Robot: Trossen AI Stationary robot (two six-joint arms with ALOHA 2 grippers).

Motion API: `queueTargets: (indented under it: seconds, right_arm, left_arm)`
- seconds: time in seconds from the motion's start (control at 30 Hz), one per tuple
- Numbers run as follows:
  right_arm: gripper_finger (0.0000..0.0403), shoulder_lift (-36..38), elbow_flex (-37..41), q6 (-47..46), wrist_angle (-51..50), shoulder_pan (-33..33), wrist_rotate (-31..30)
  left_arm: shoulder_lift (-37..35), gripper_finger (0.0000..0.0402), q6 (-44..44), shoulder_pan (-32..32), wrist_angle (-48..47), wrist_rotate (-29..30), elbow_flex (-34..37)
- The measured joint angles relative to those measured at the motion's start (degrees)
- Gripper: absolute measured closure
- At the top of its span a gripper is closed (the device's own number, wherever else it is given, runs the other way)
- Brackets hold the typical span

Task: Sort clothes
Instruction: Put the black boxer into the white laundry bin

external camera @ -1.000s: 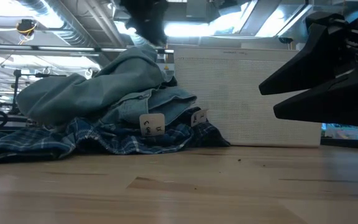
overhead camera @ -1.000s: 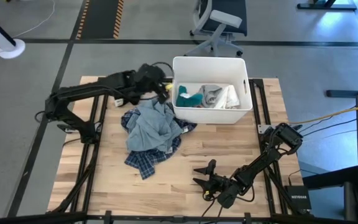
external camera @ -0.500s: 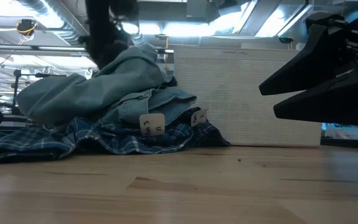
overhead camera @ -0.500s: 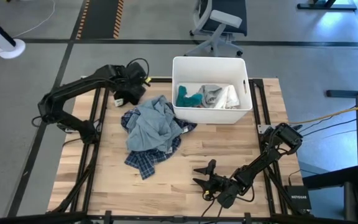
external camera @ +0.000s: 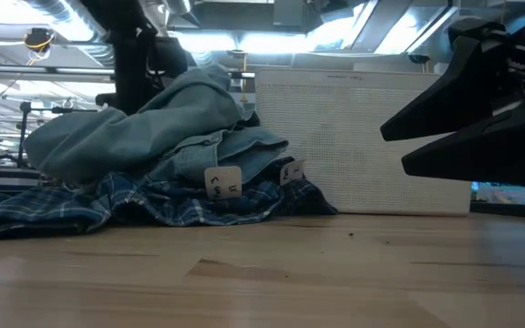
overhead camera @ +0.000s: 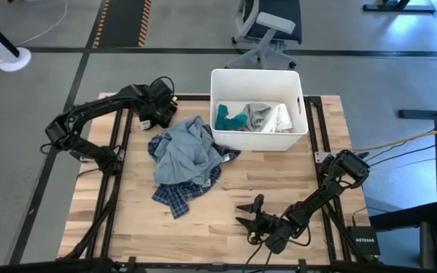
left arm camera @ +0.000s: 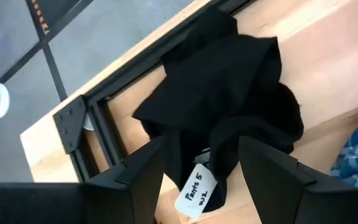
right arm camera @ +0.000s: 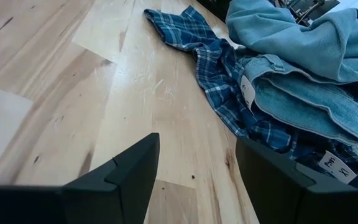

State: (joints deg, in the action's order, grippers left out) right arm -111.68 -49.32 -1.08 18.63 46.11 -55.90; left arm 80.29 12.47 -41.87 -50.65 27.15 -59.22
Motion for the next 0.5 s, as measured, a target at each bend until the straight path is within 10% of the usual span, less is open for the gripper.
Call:
queueTargets:
  seconds: [0.5]
  right_arm:
    - [0.0171, 0.0, -0.02, -0.09, -0.28, -0.02, -0.57]
  left_arm:
    - [2.62, 0.0201, -2.49, -0.2, 7.63, -1.74, 7.86]
